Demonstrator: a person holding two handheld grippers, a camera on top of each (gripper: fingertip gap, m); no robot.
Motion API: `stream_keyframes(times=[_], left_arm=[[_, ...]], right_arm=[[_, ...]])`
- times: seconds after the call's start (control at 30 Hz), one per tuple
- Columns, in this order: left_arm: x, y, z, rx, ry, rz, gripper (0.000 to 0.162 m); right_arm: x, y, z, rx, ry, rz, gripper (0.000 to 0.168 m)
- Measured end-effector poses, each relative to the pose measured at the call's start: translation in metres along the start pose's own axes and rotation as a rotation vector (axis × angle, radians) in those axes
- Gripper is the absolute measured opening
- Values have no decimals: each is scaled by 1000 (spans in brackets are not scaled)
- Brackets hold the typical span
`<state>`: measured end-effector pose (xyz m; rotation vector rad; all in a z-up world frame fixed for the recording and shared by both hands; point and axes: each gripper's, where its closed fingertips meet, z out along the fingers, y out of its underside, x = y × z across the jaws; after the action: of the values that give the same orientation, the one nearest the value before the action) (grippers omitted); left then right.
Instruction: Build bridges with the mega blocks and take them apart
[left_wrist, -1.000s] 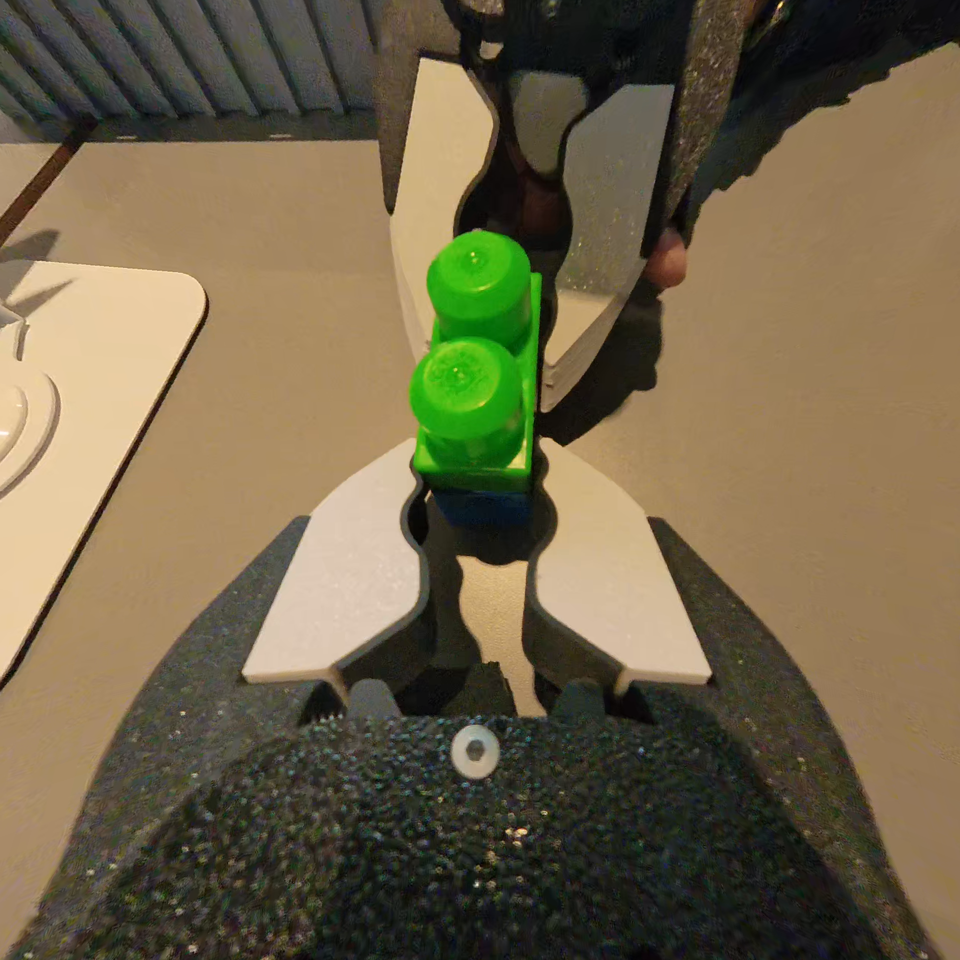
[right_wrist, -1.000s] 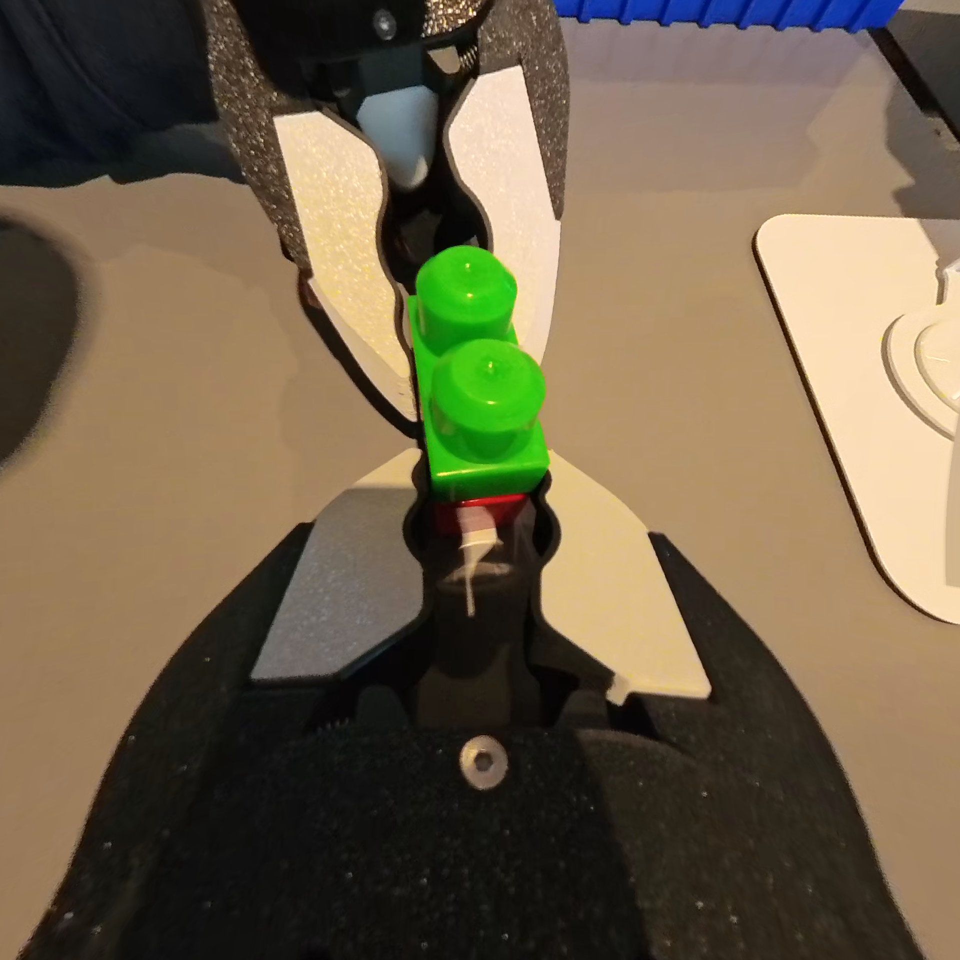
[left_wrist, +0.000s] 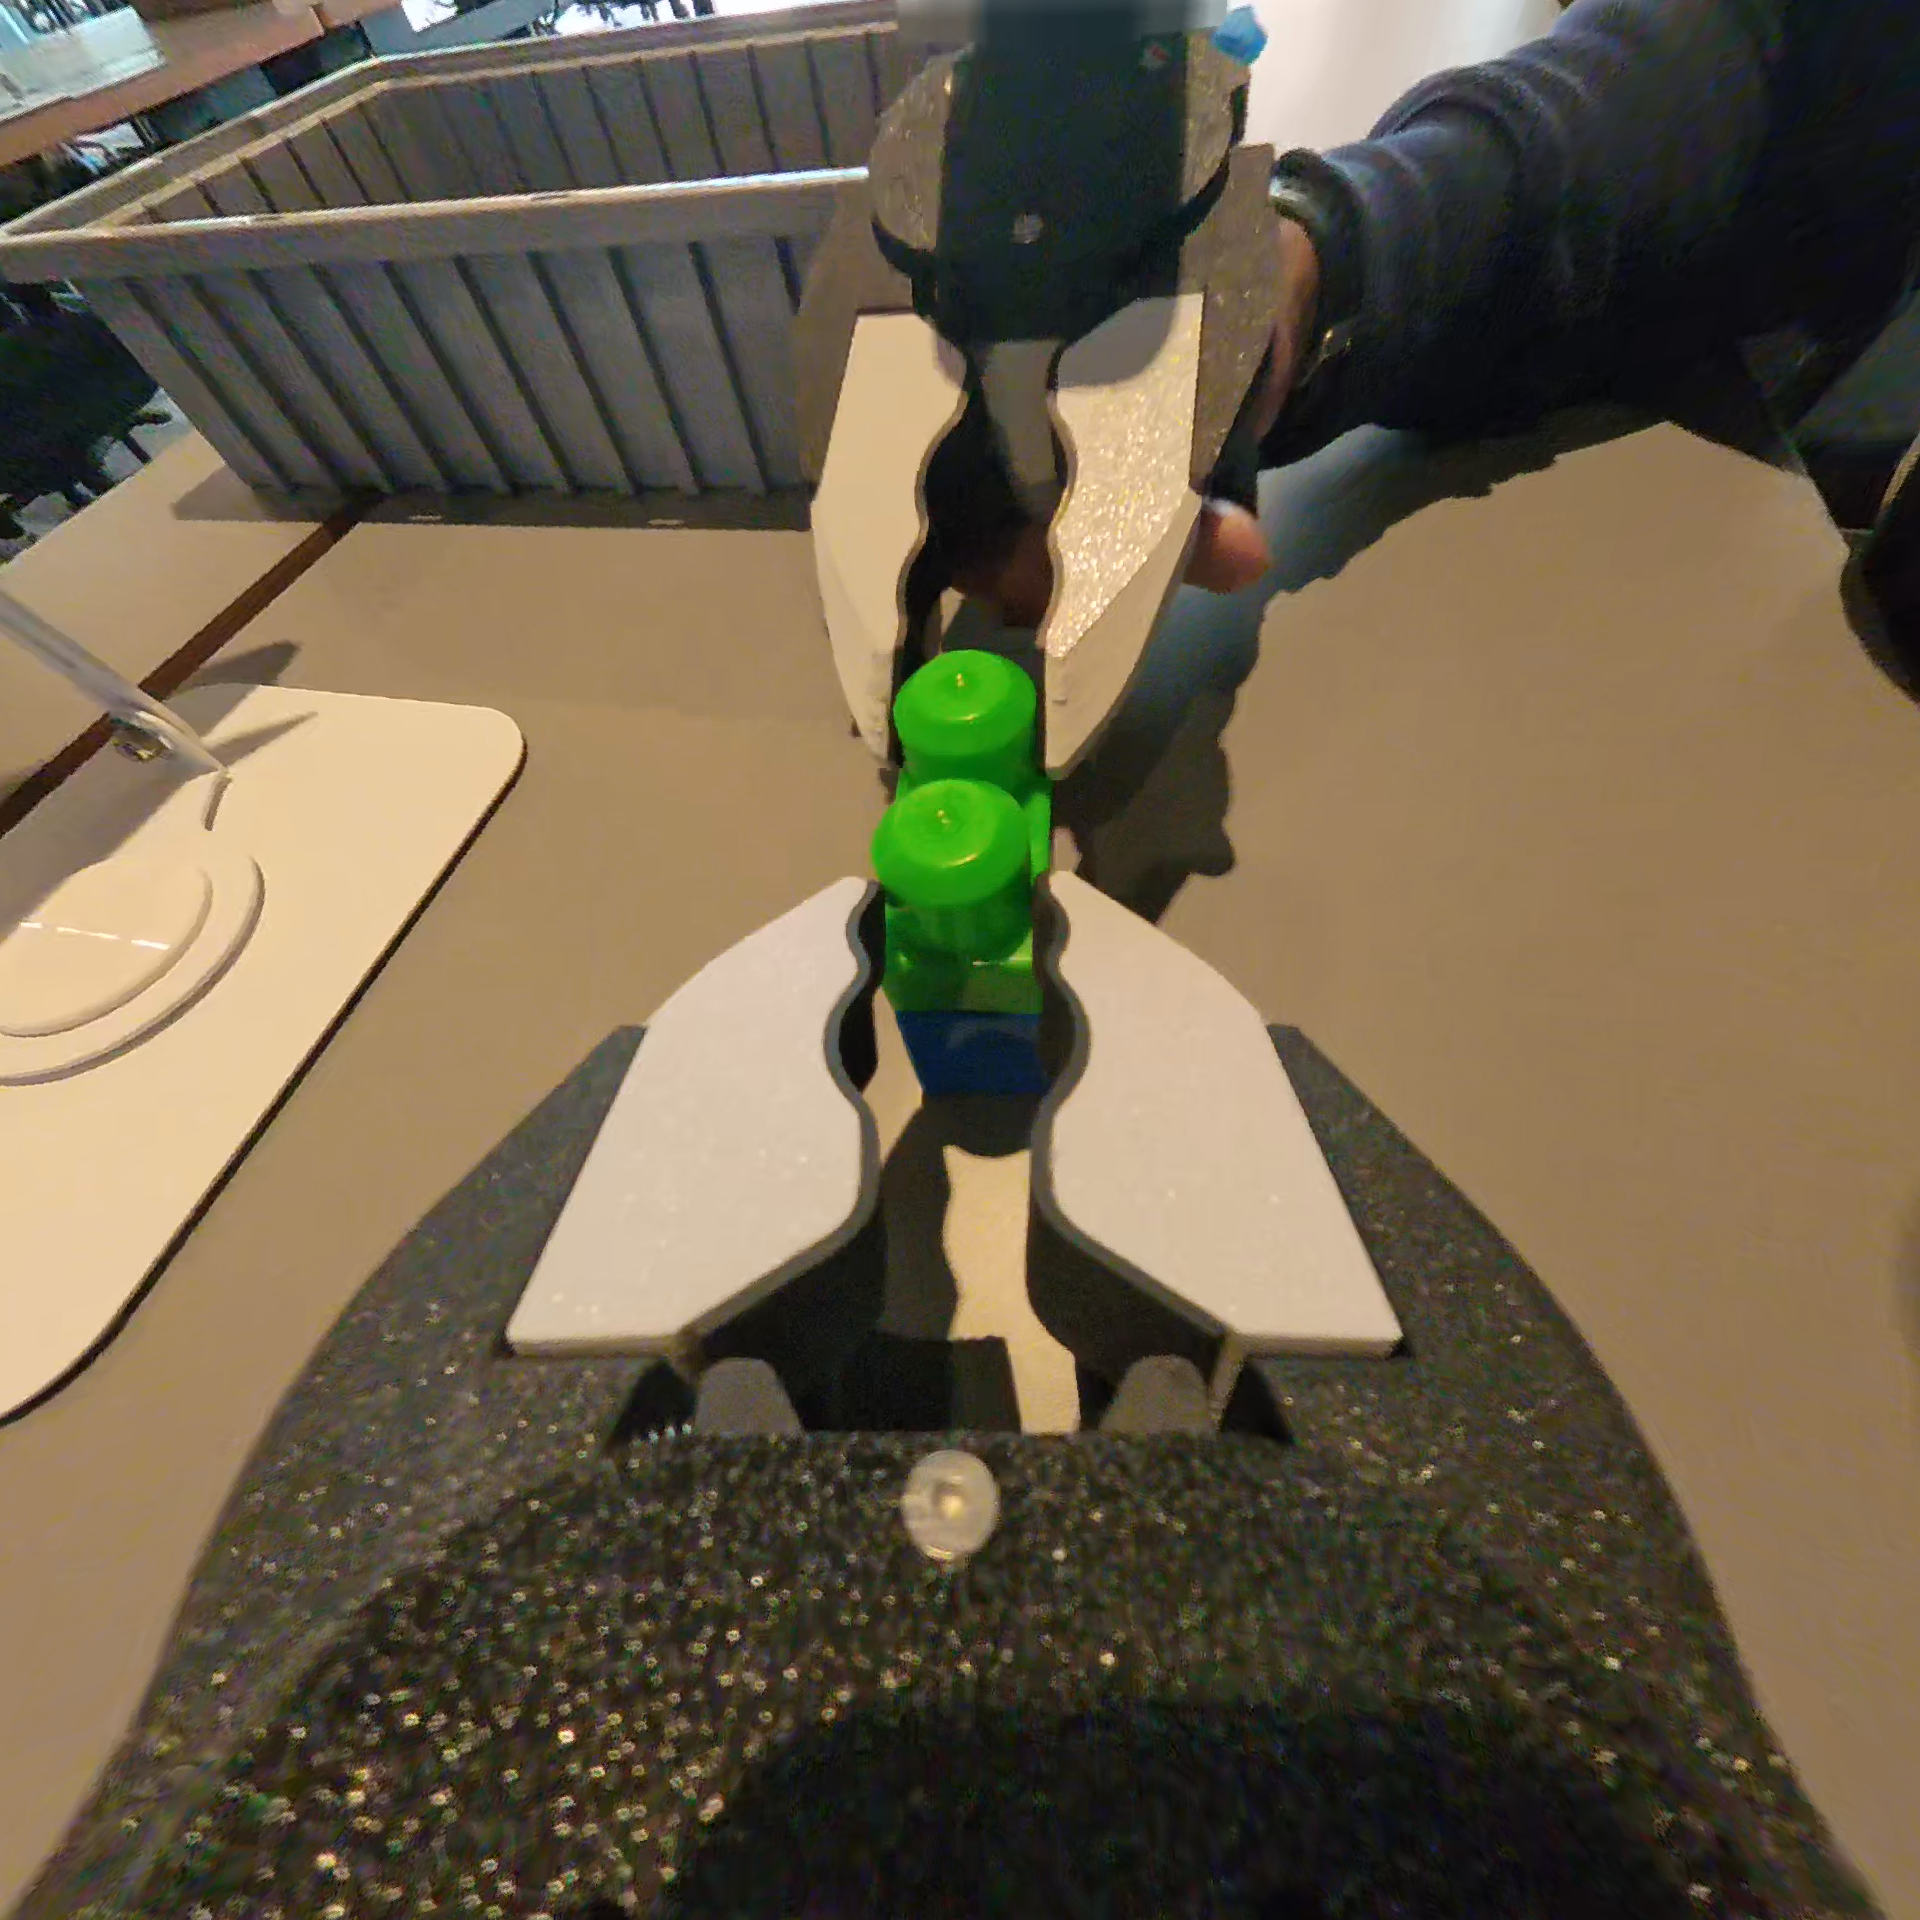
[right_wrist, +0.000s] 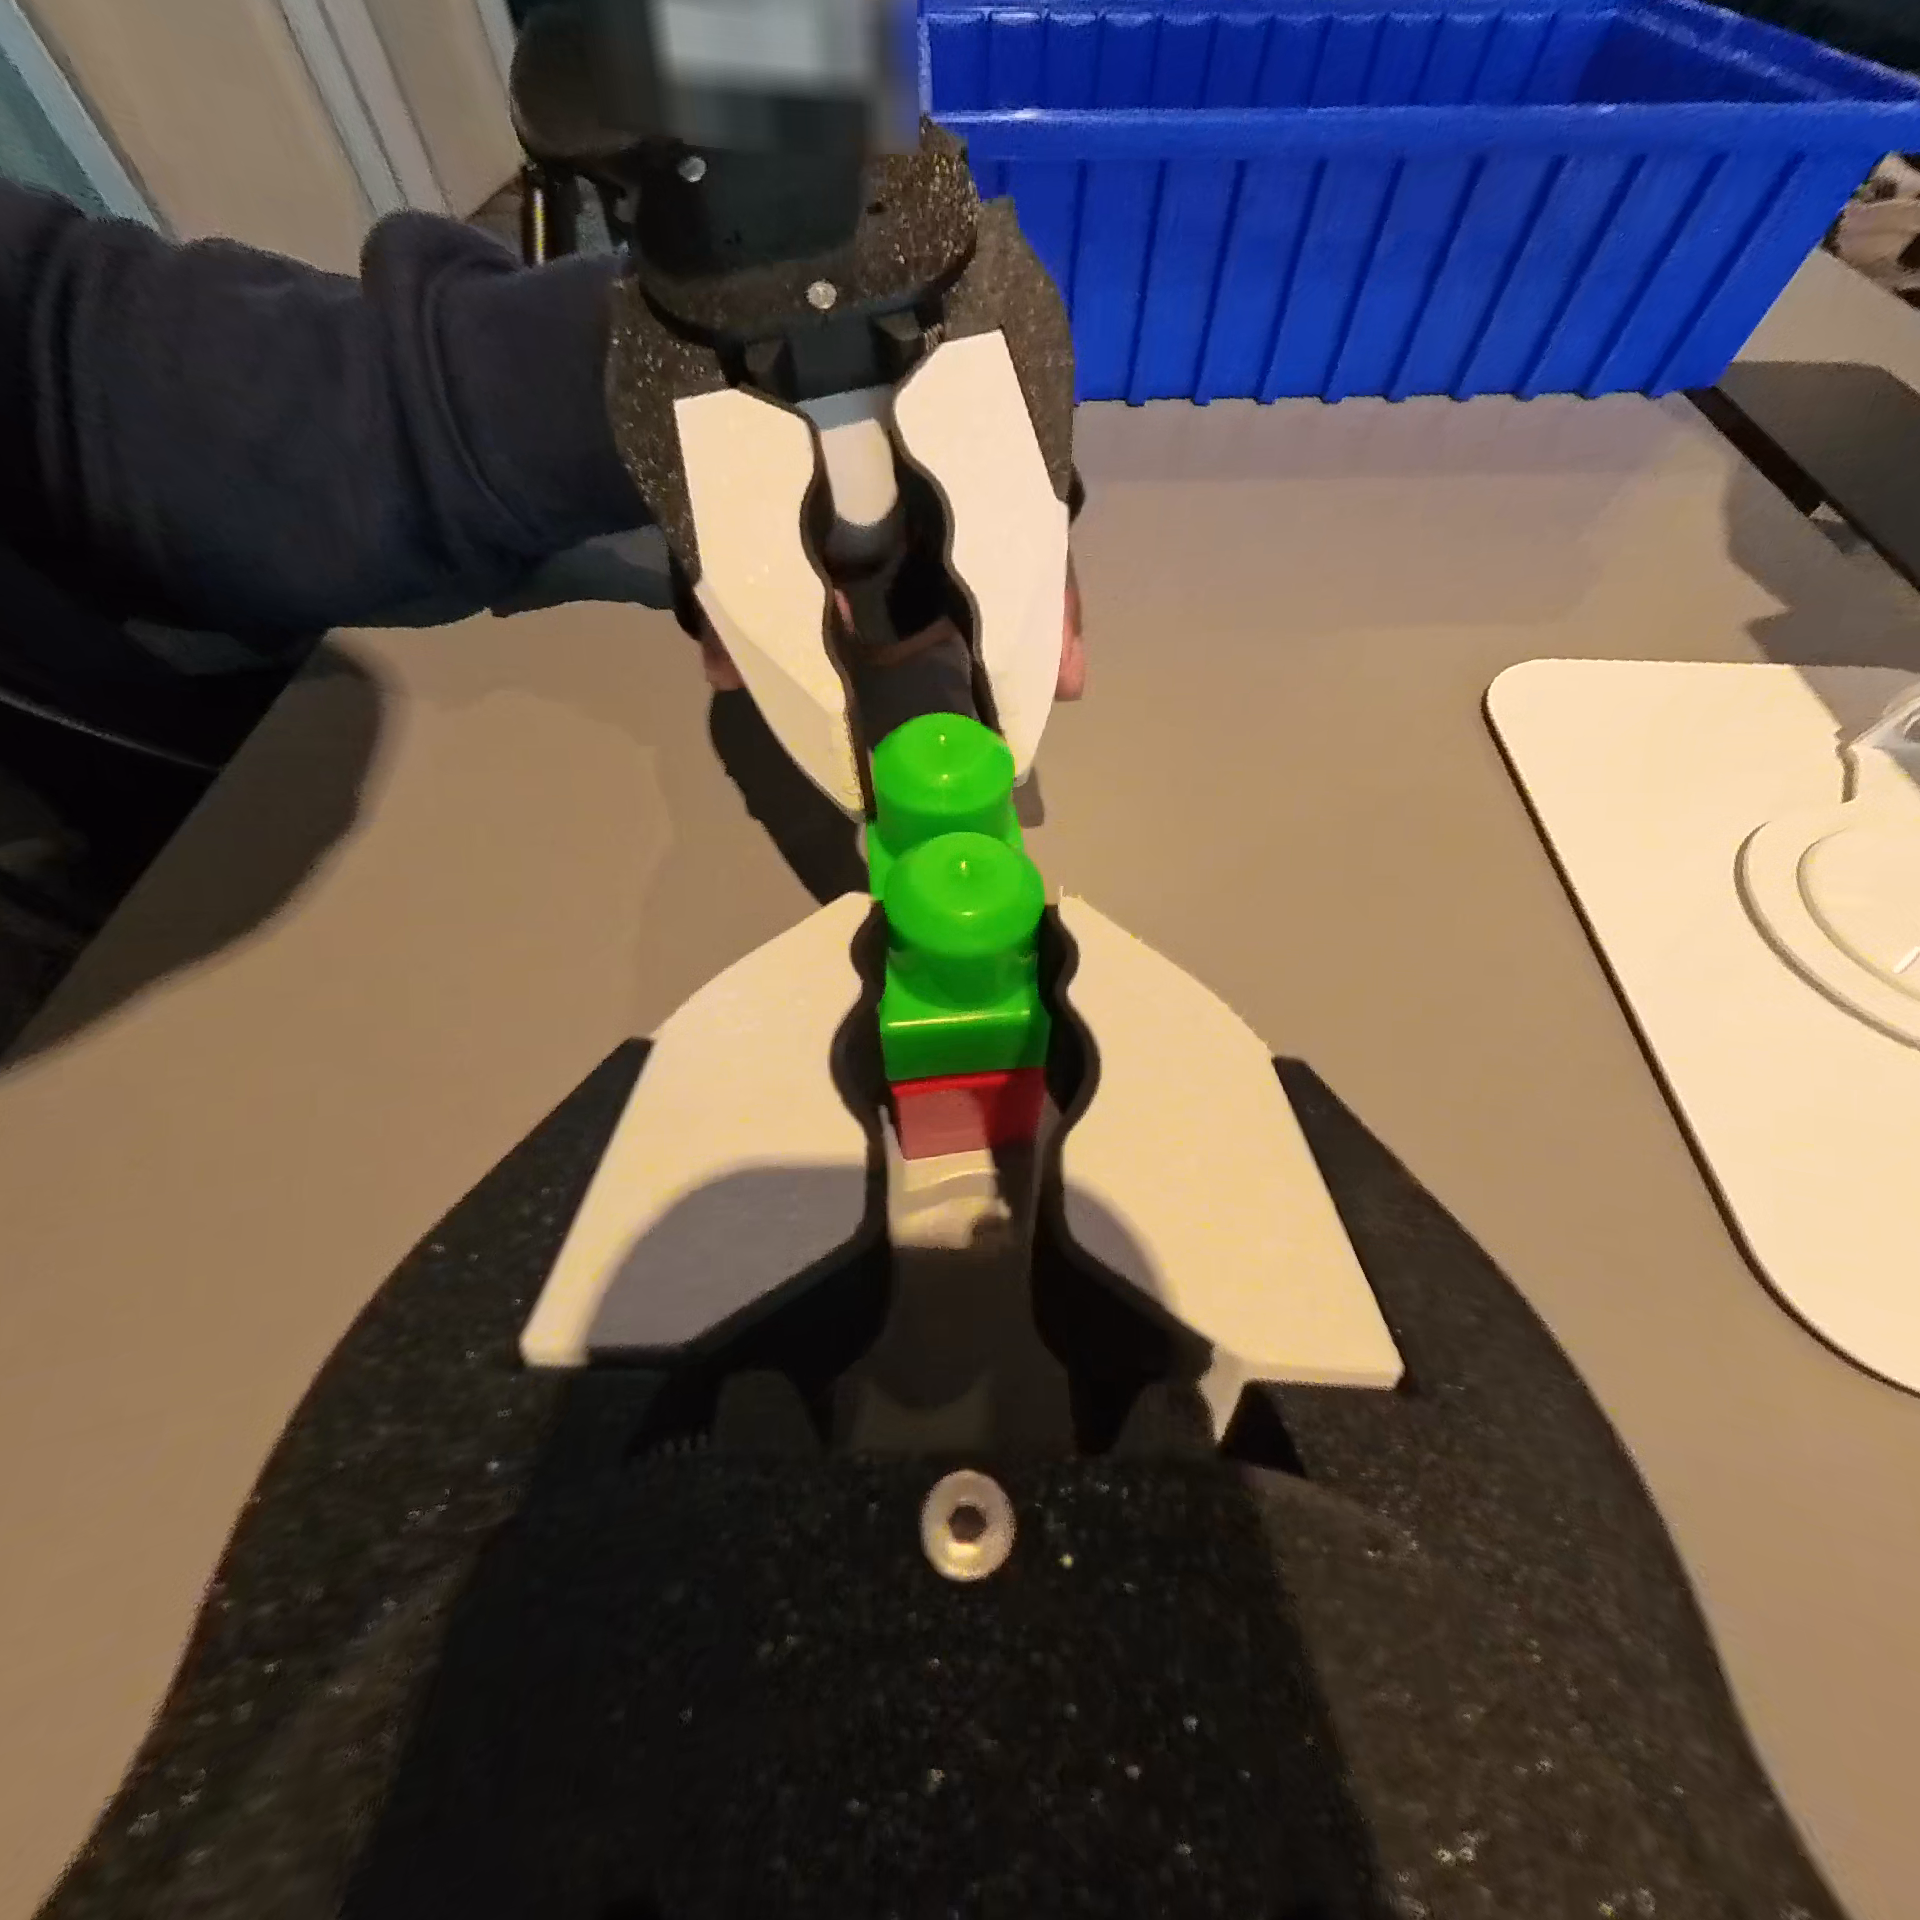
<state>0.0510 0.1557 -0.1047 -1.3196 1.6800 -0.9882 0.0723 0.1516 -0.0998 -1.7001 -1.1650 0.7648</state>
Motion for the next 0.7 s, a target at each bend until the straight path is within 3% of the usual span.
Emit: stream_keyframes(times=[0.7], left_arm=[[1, 5, 3, -36, -1, -35, 29]], right_arm=[[-2, 8, 2, -85, -11, 63, 31]])
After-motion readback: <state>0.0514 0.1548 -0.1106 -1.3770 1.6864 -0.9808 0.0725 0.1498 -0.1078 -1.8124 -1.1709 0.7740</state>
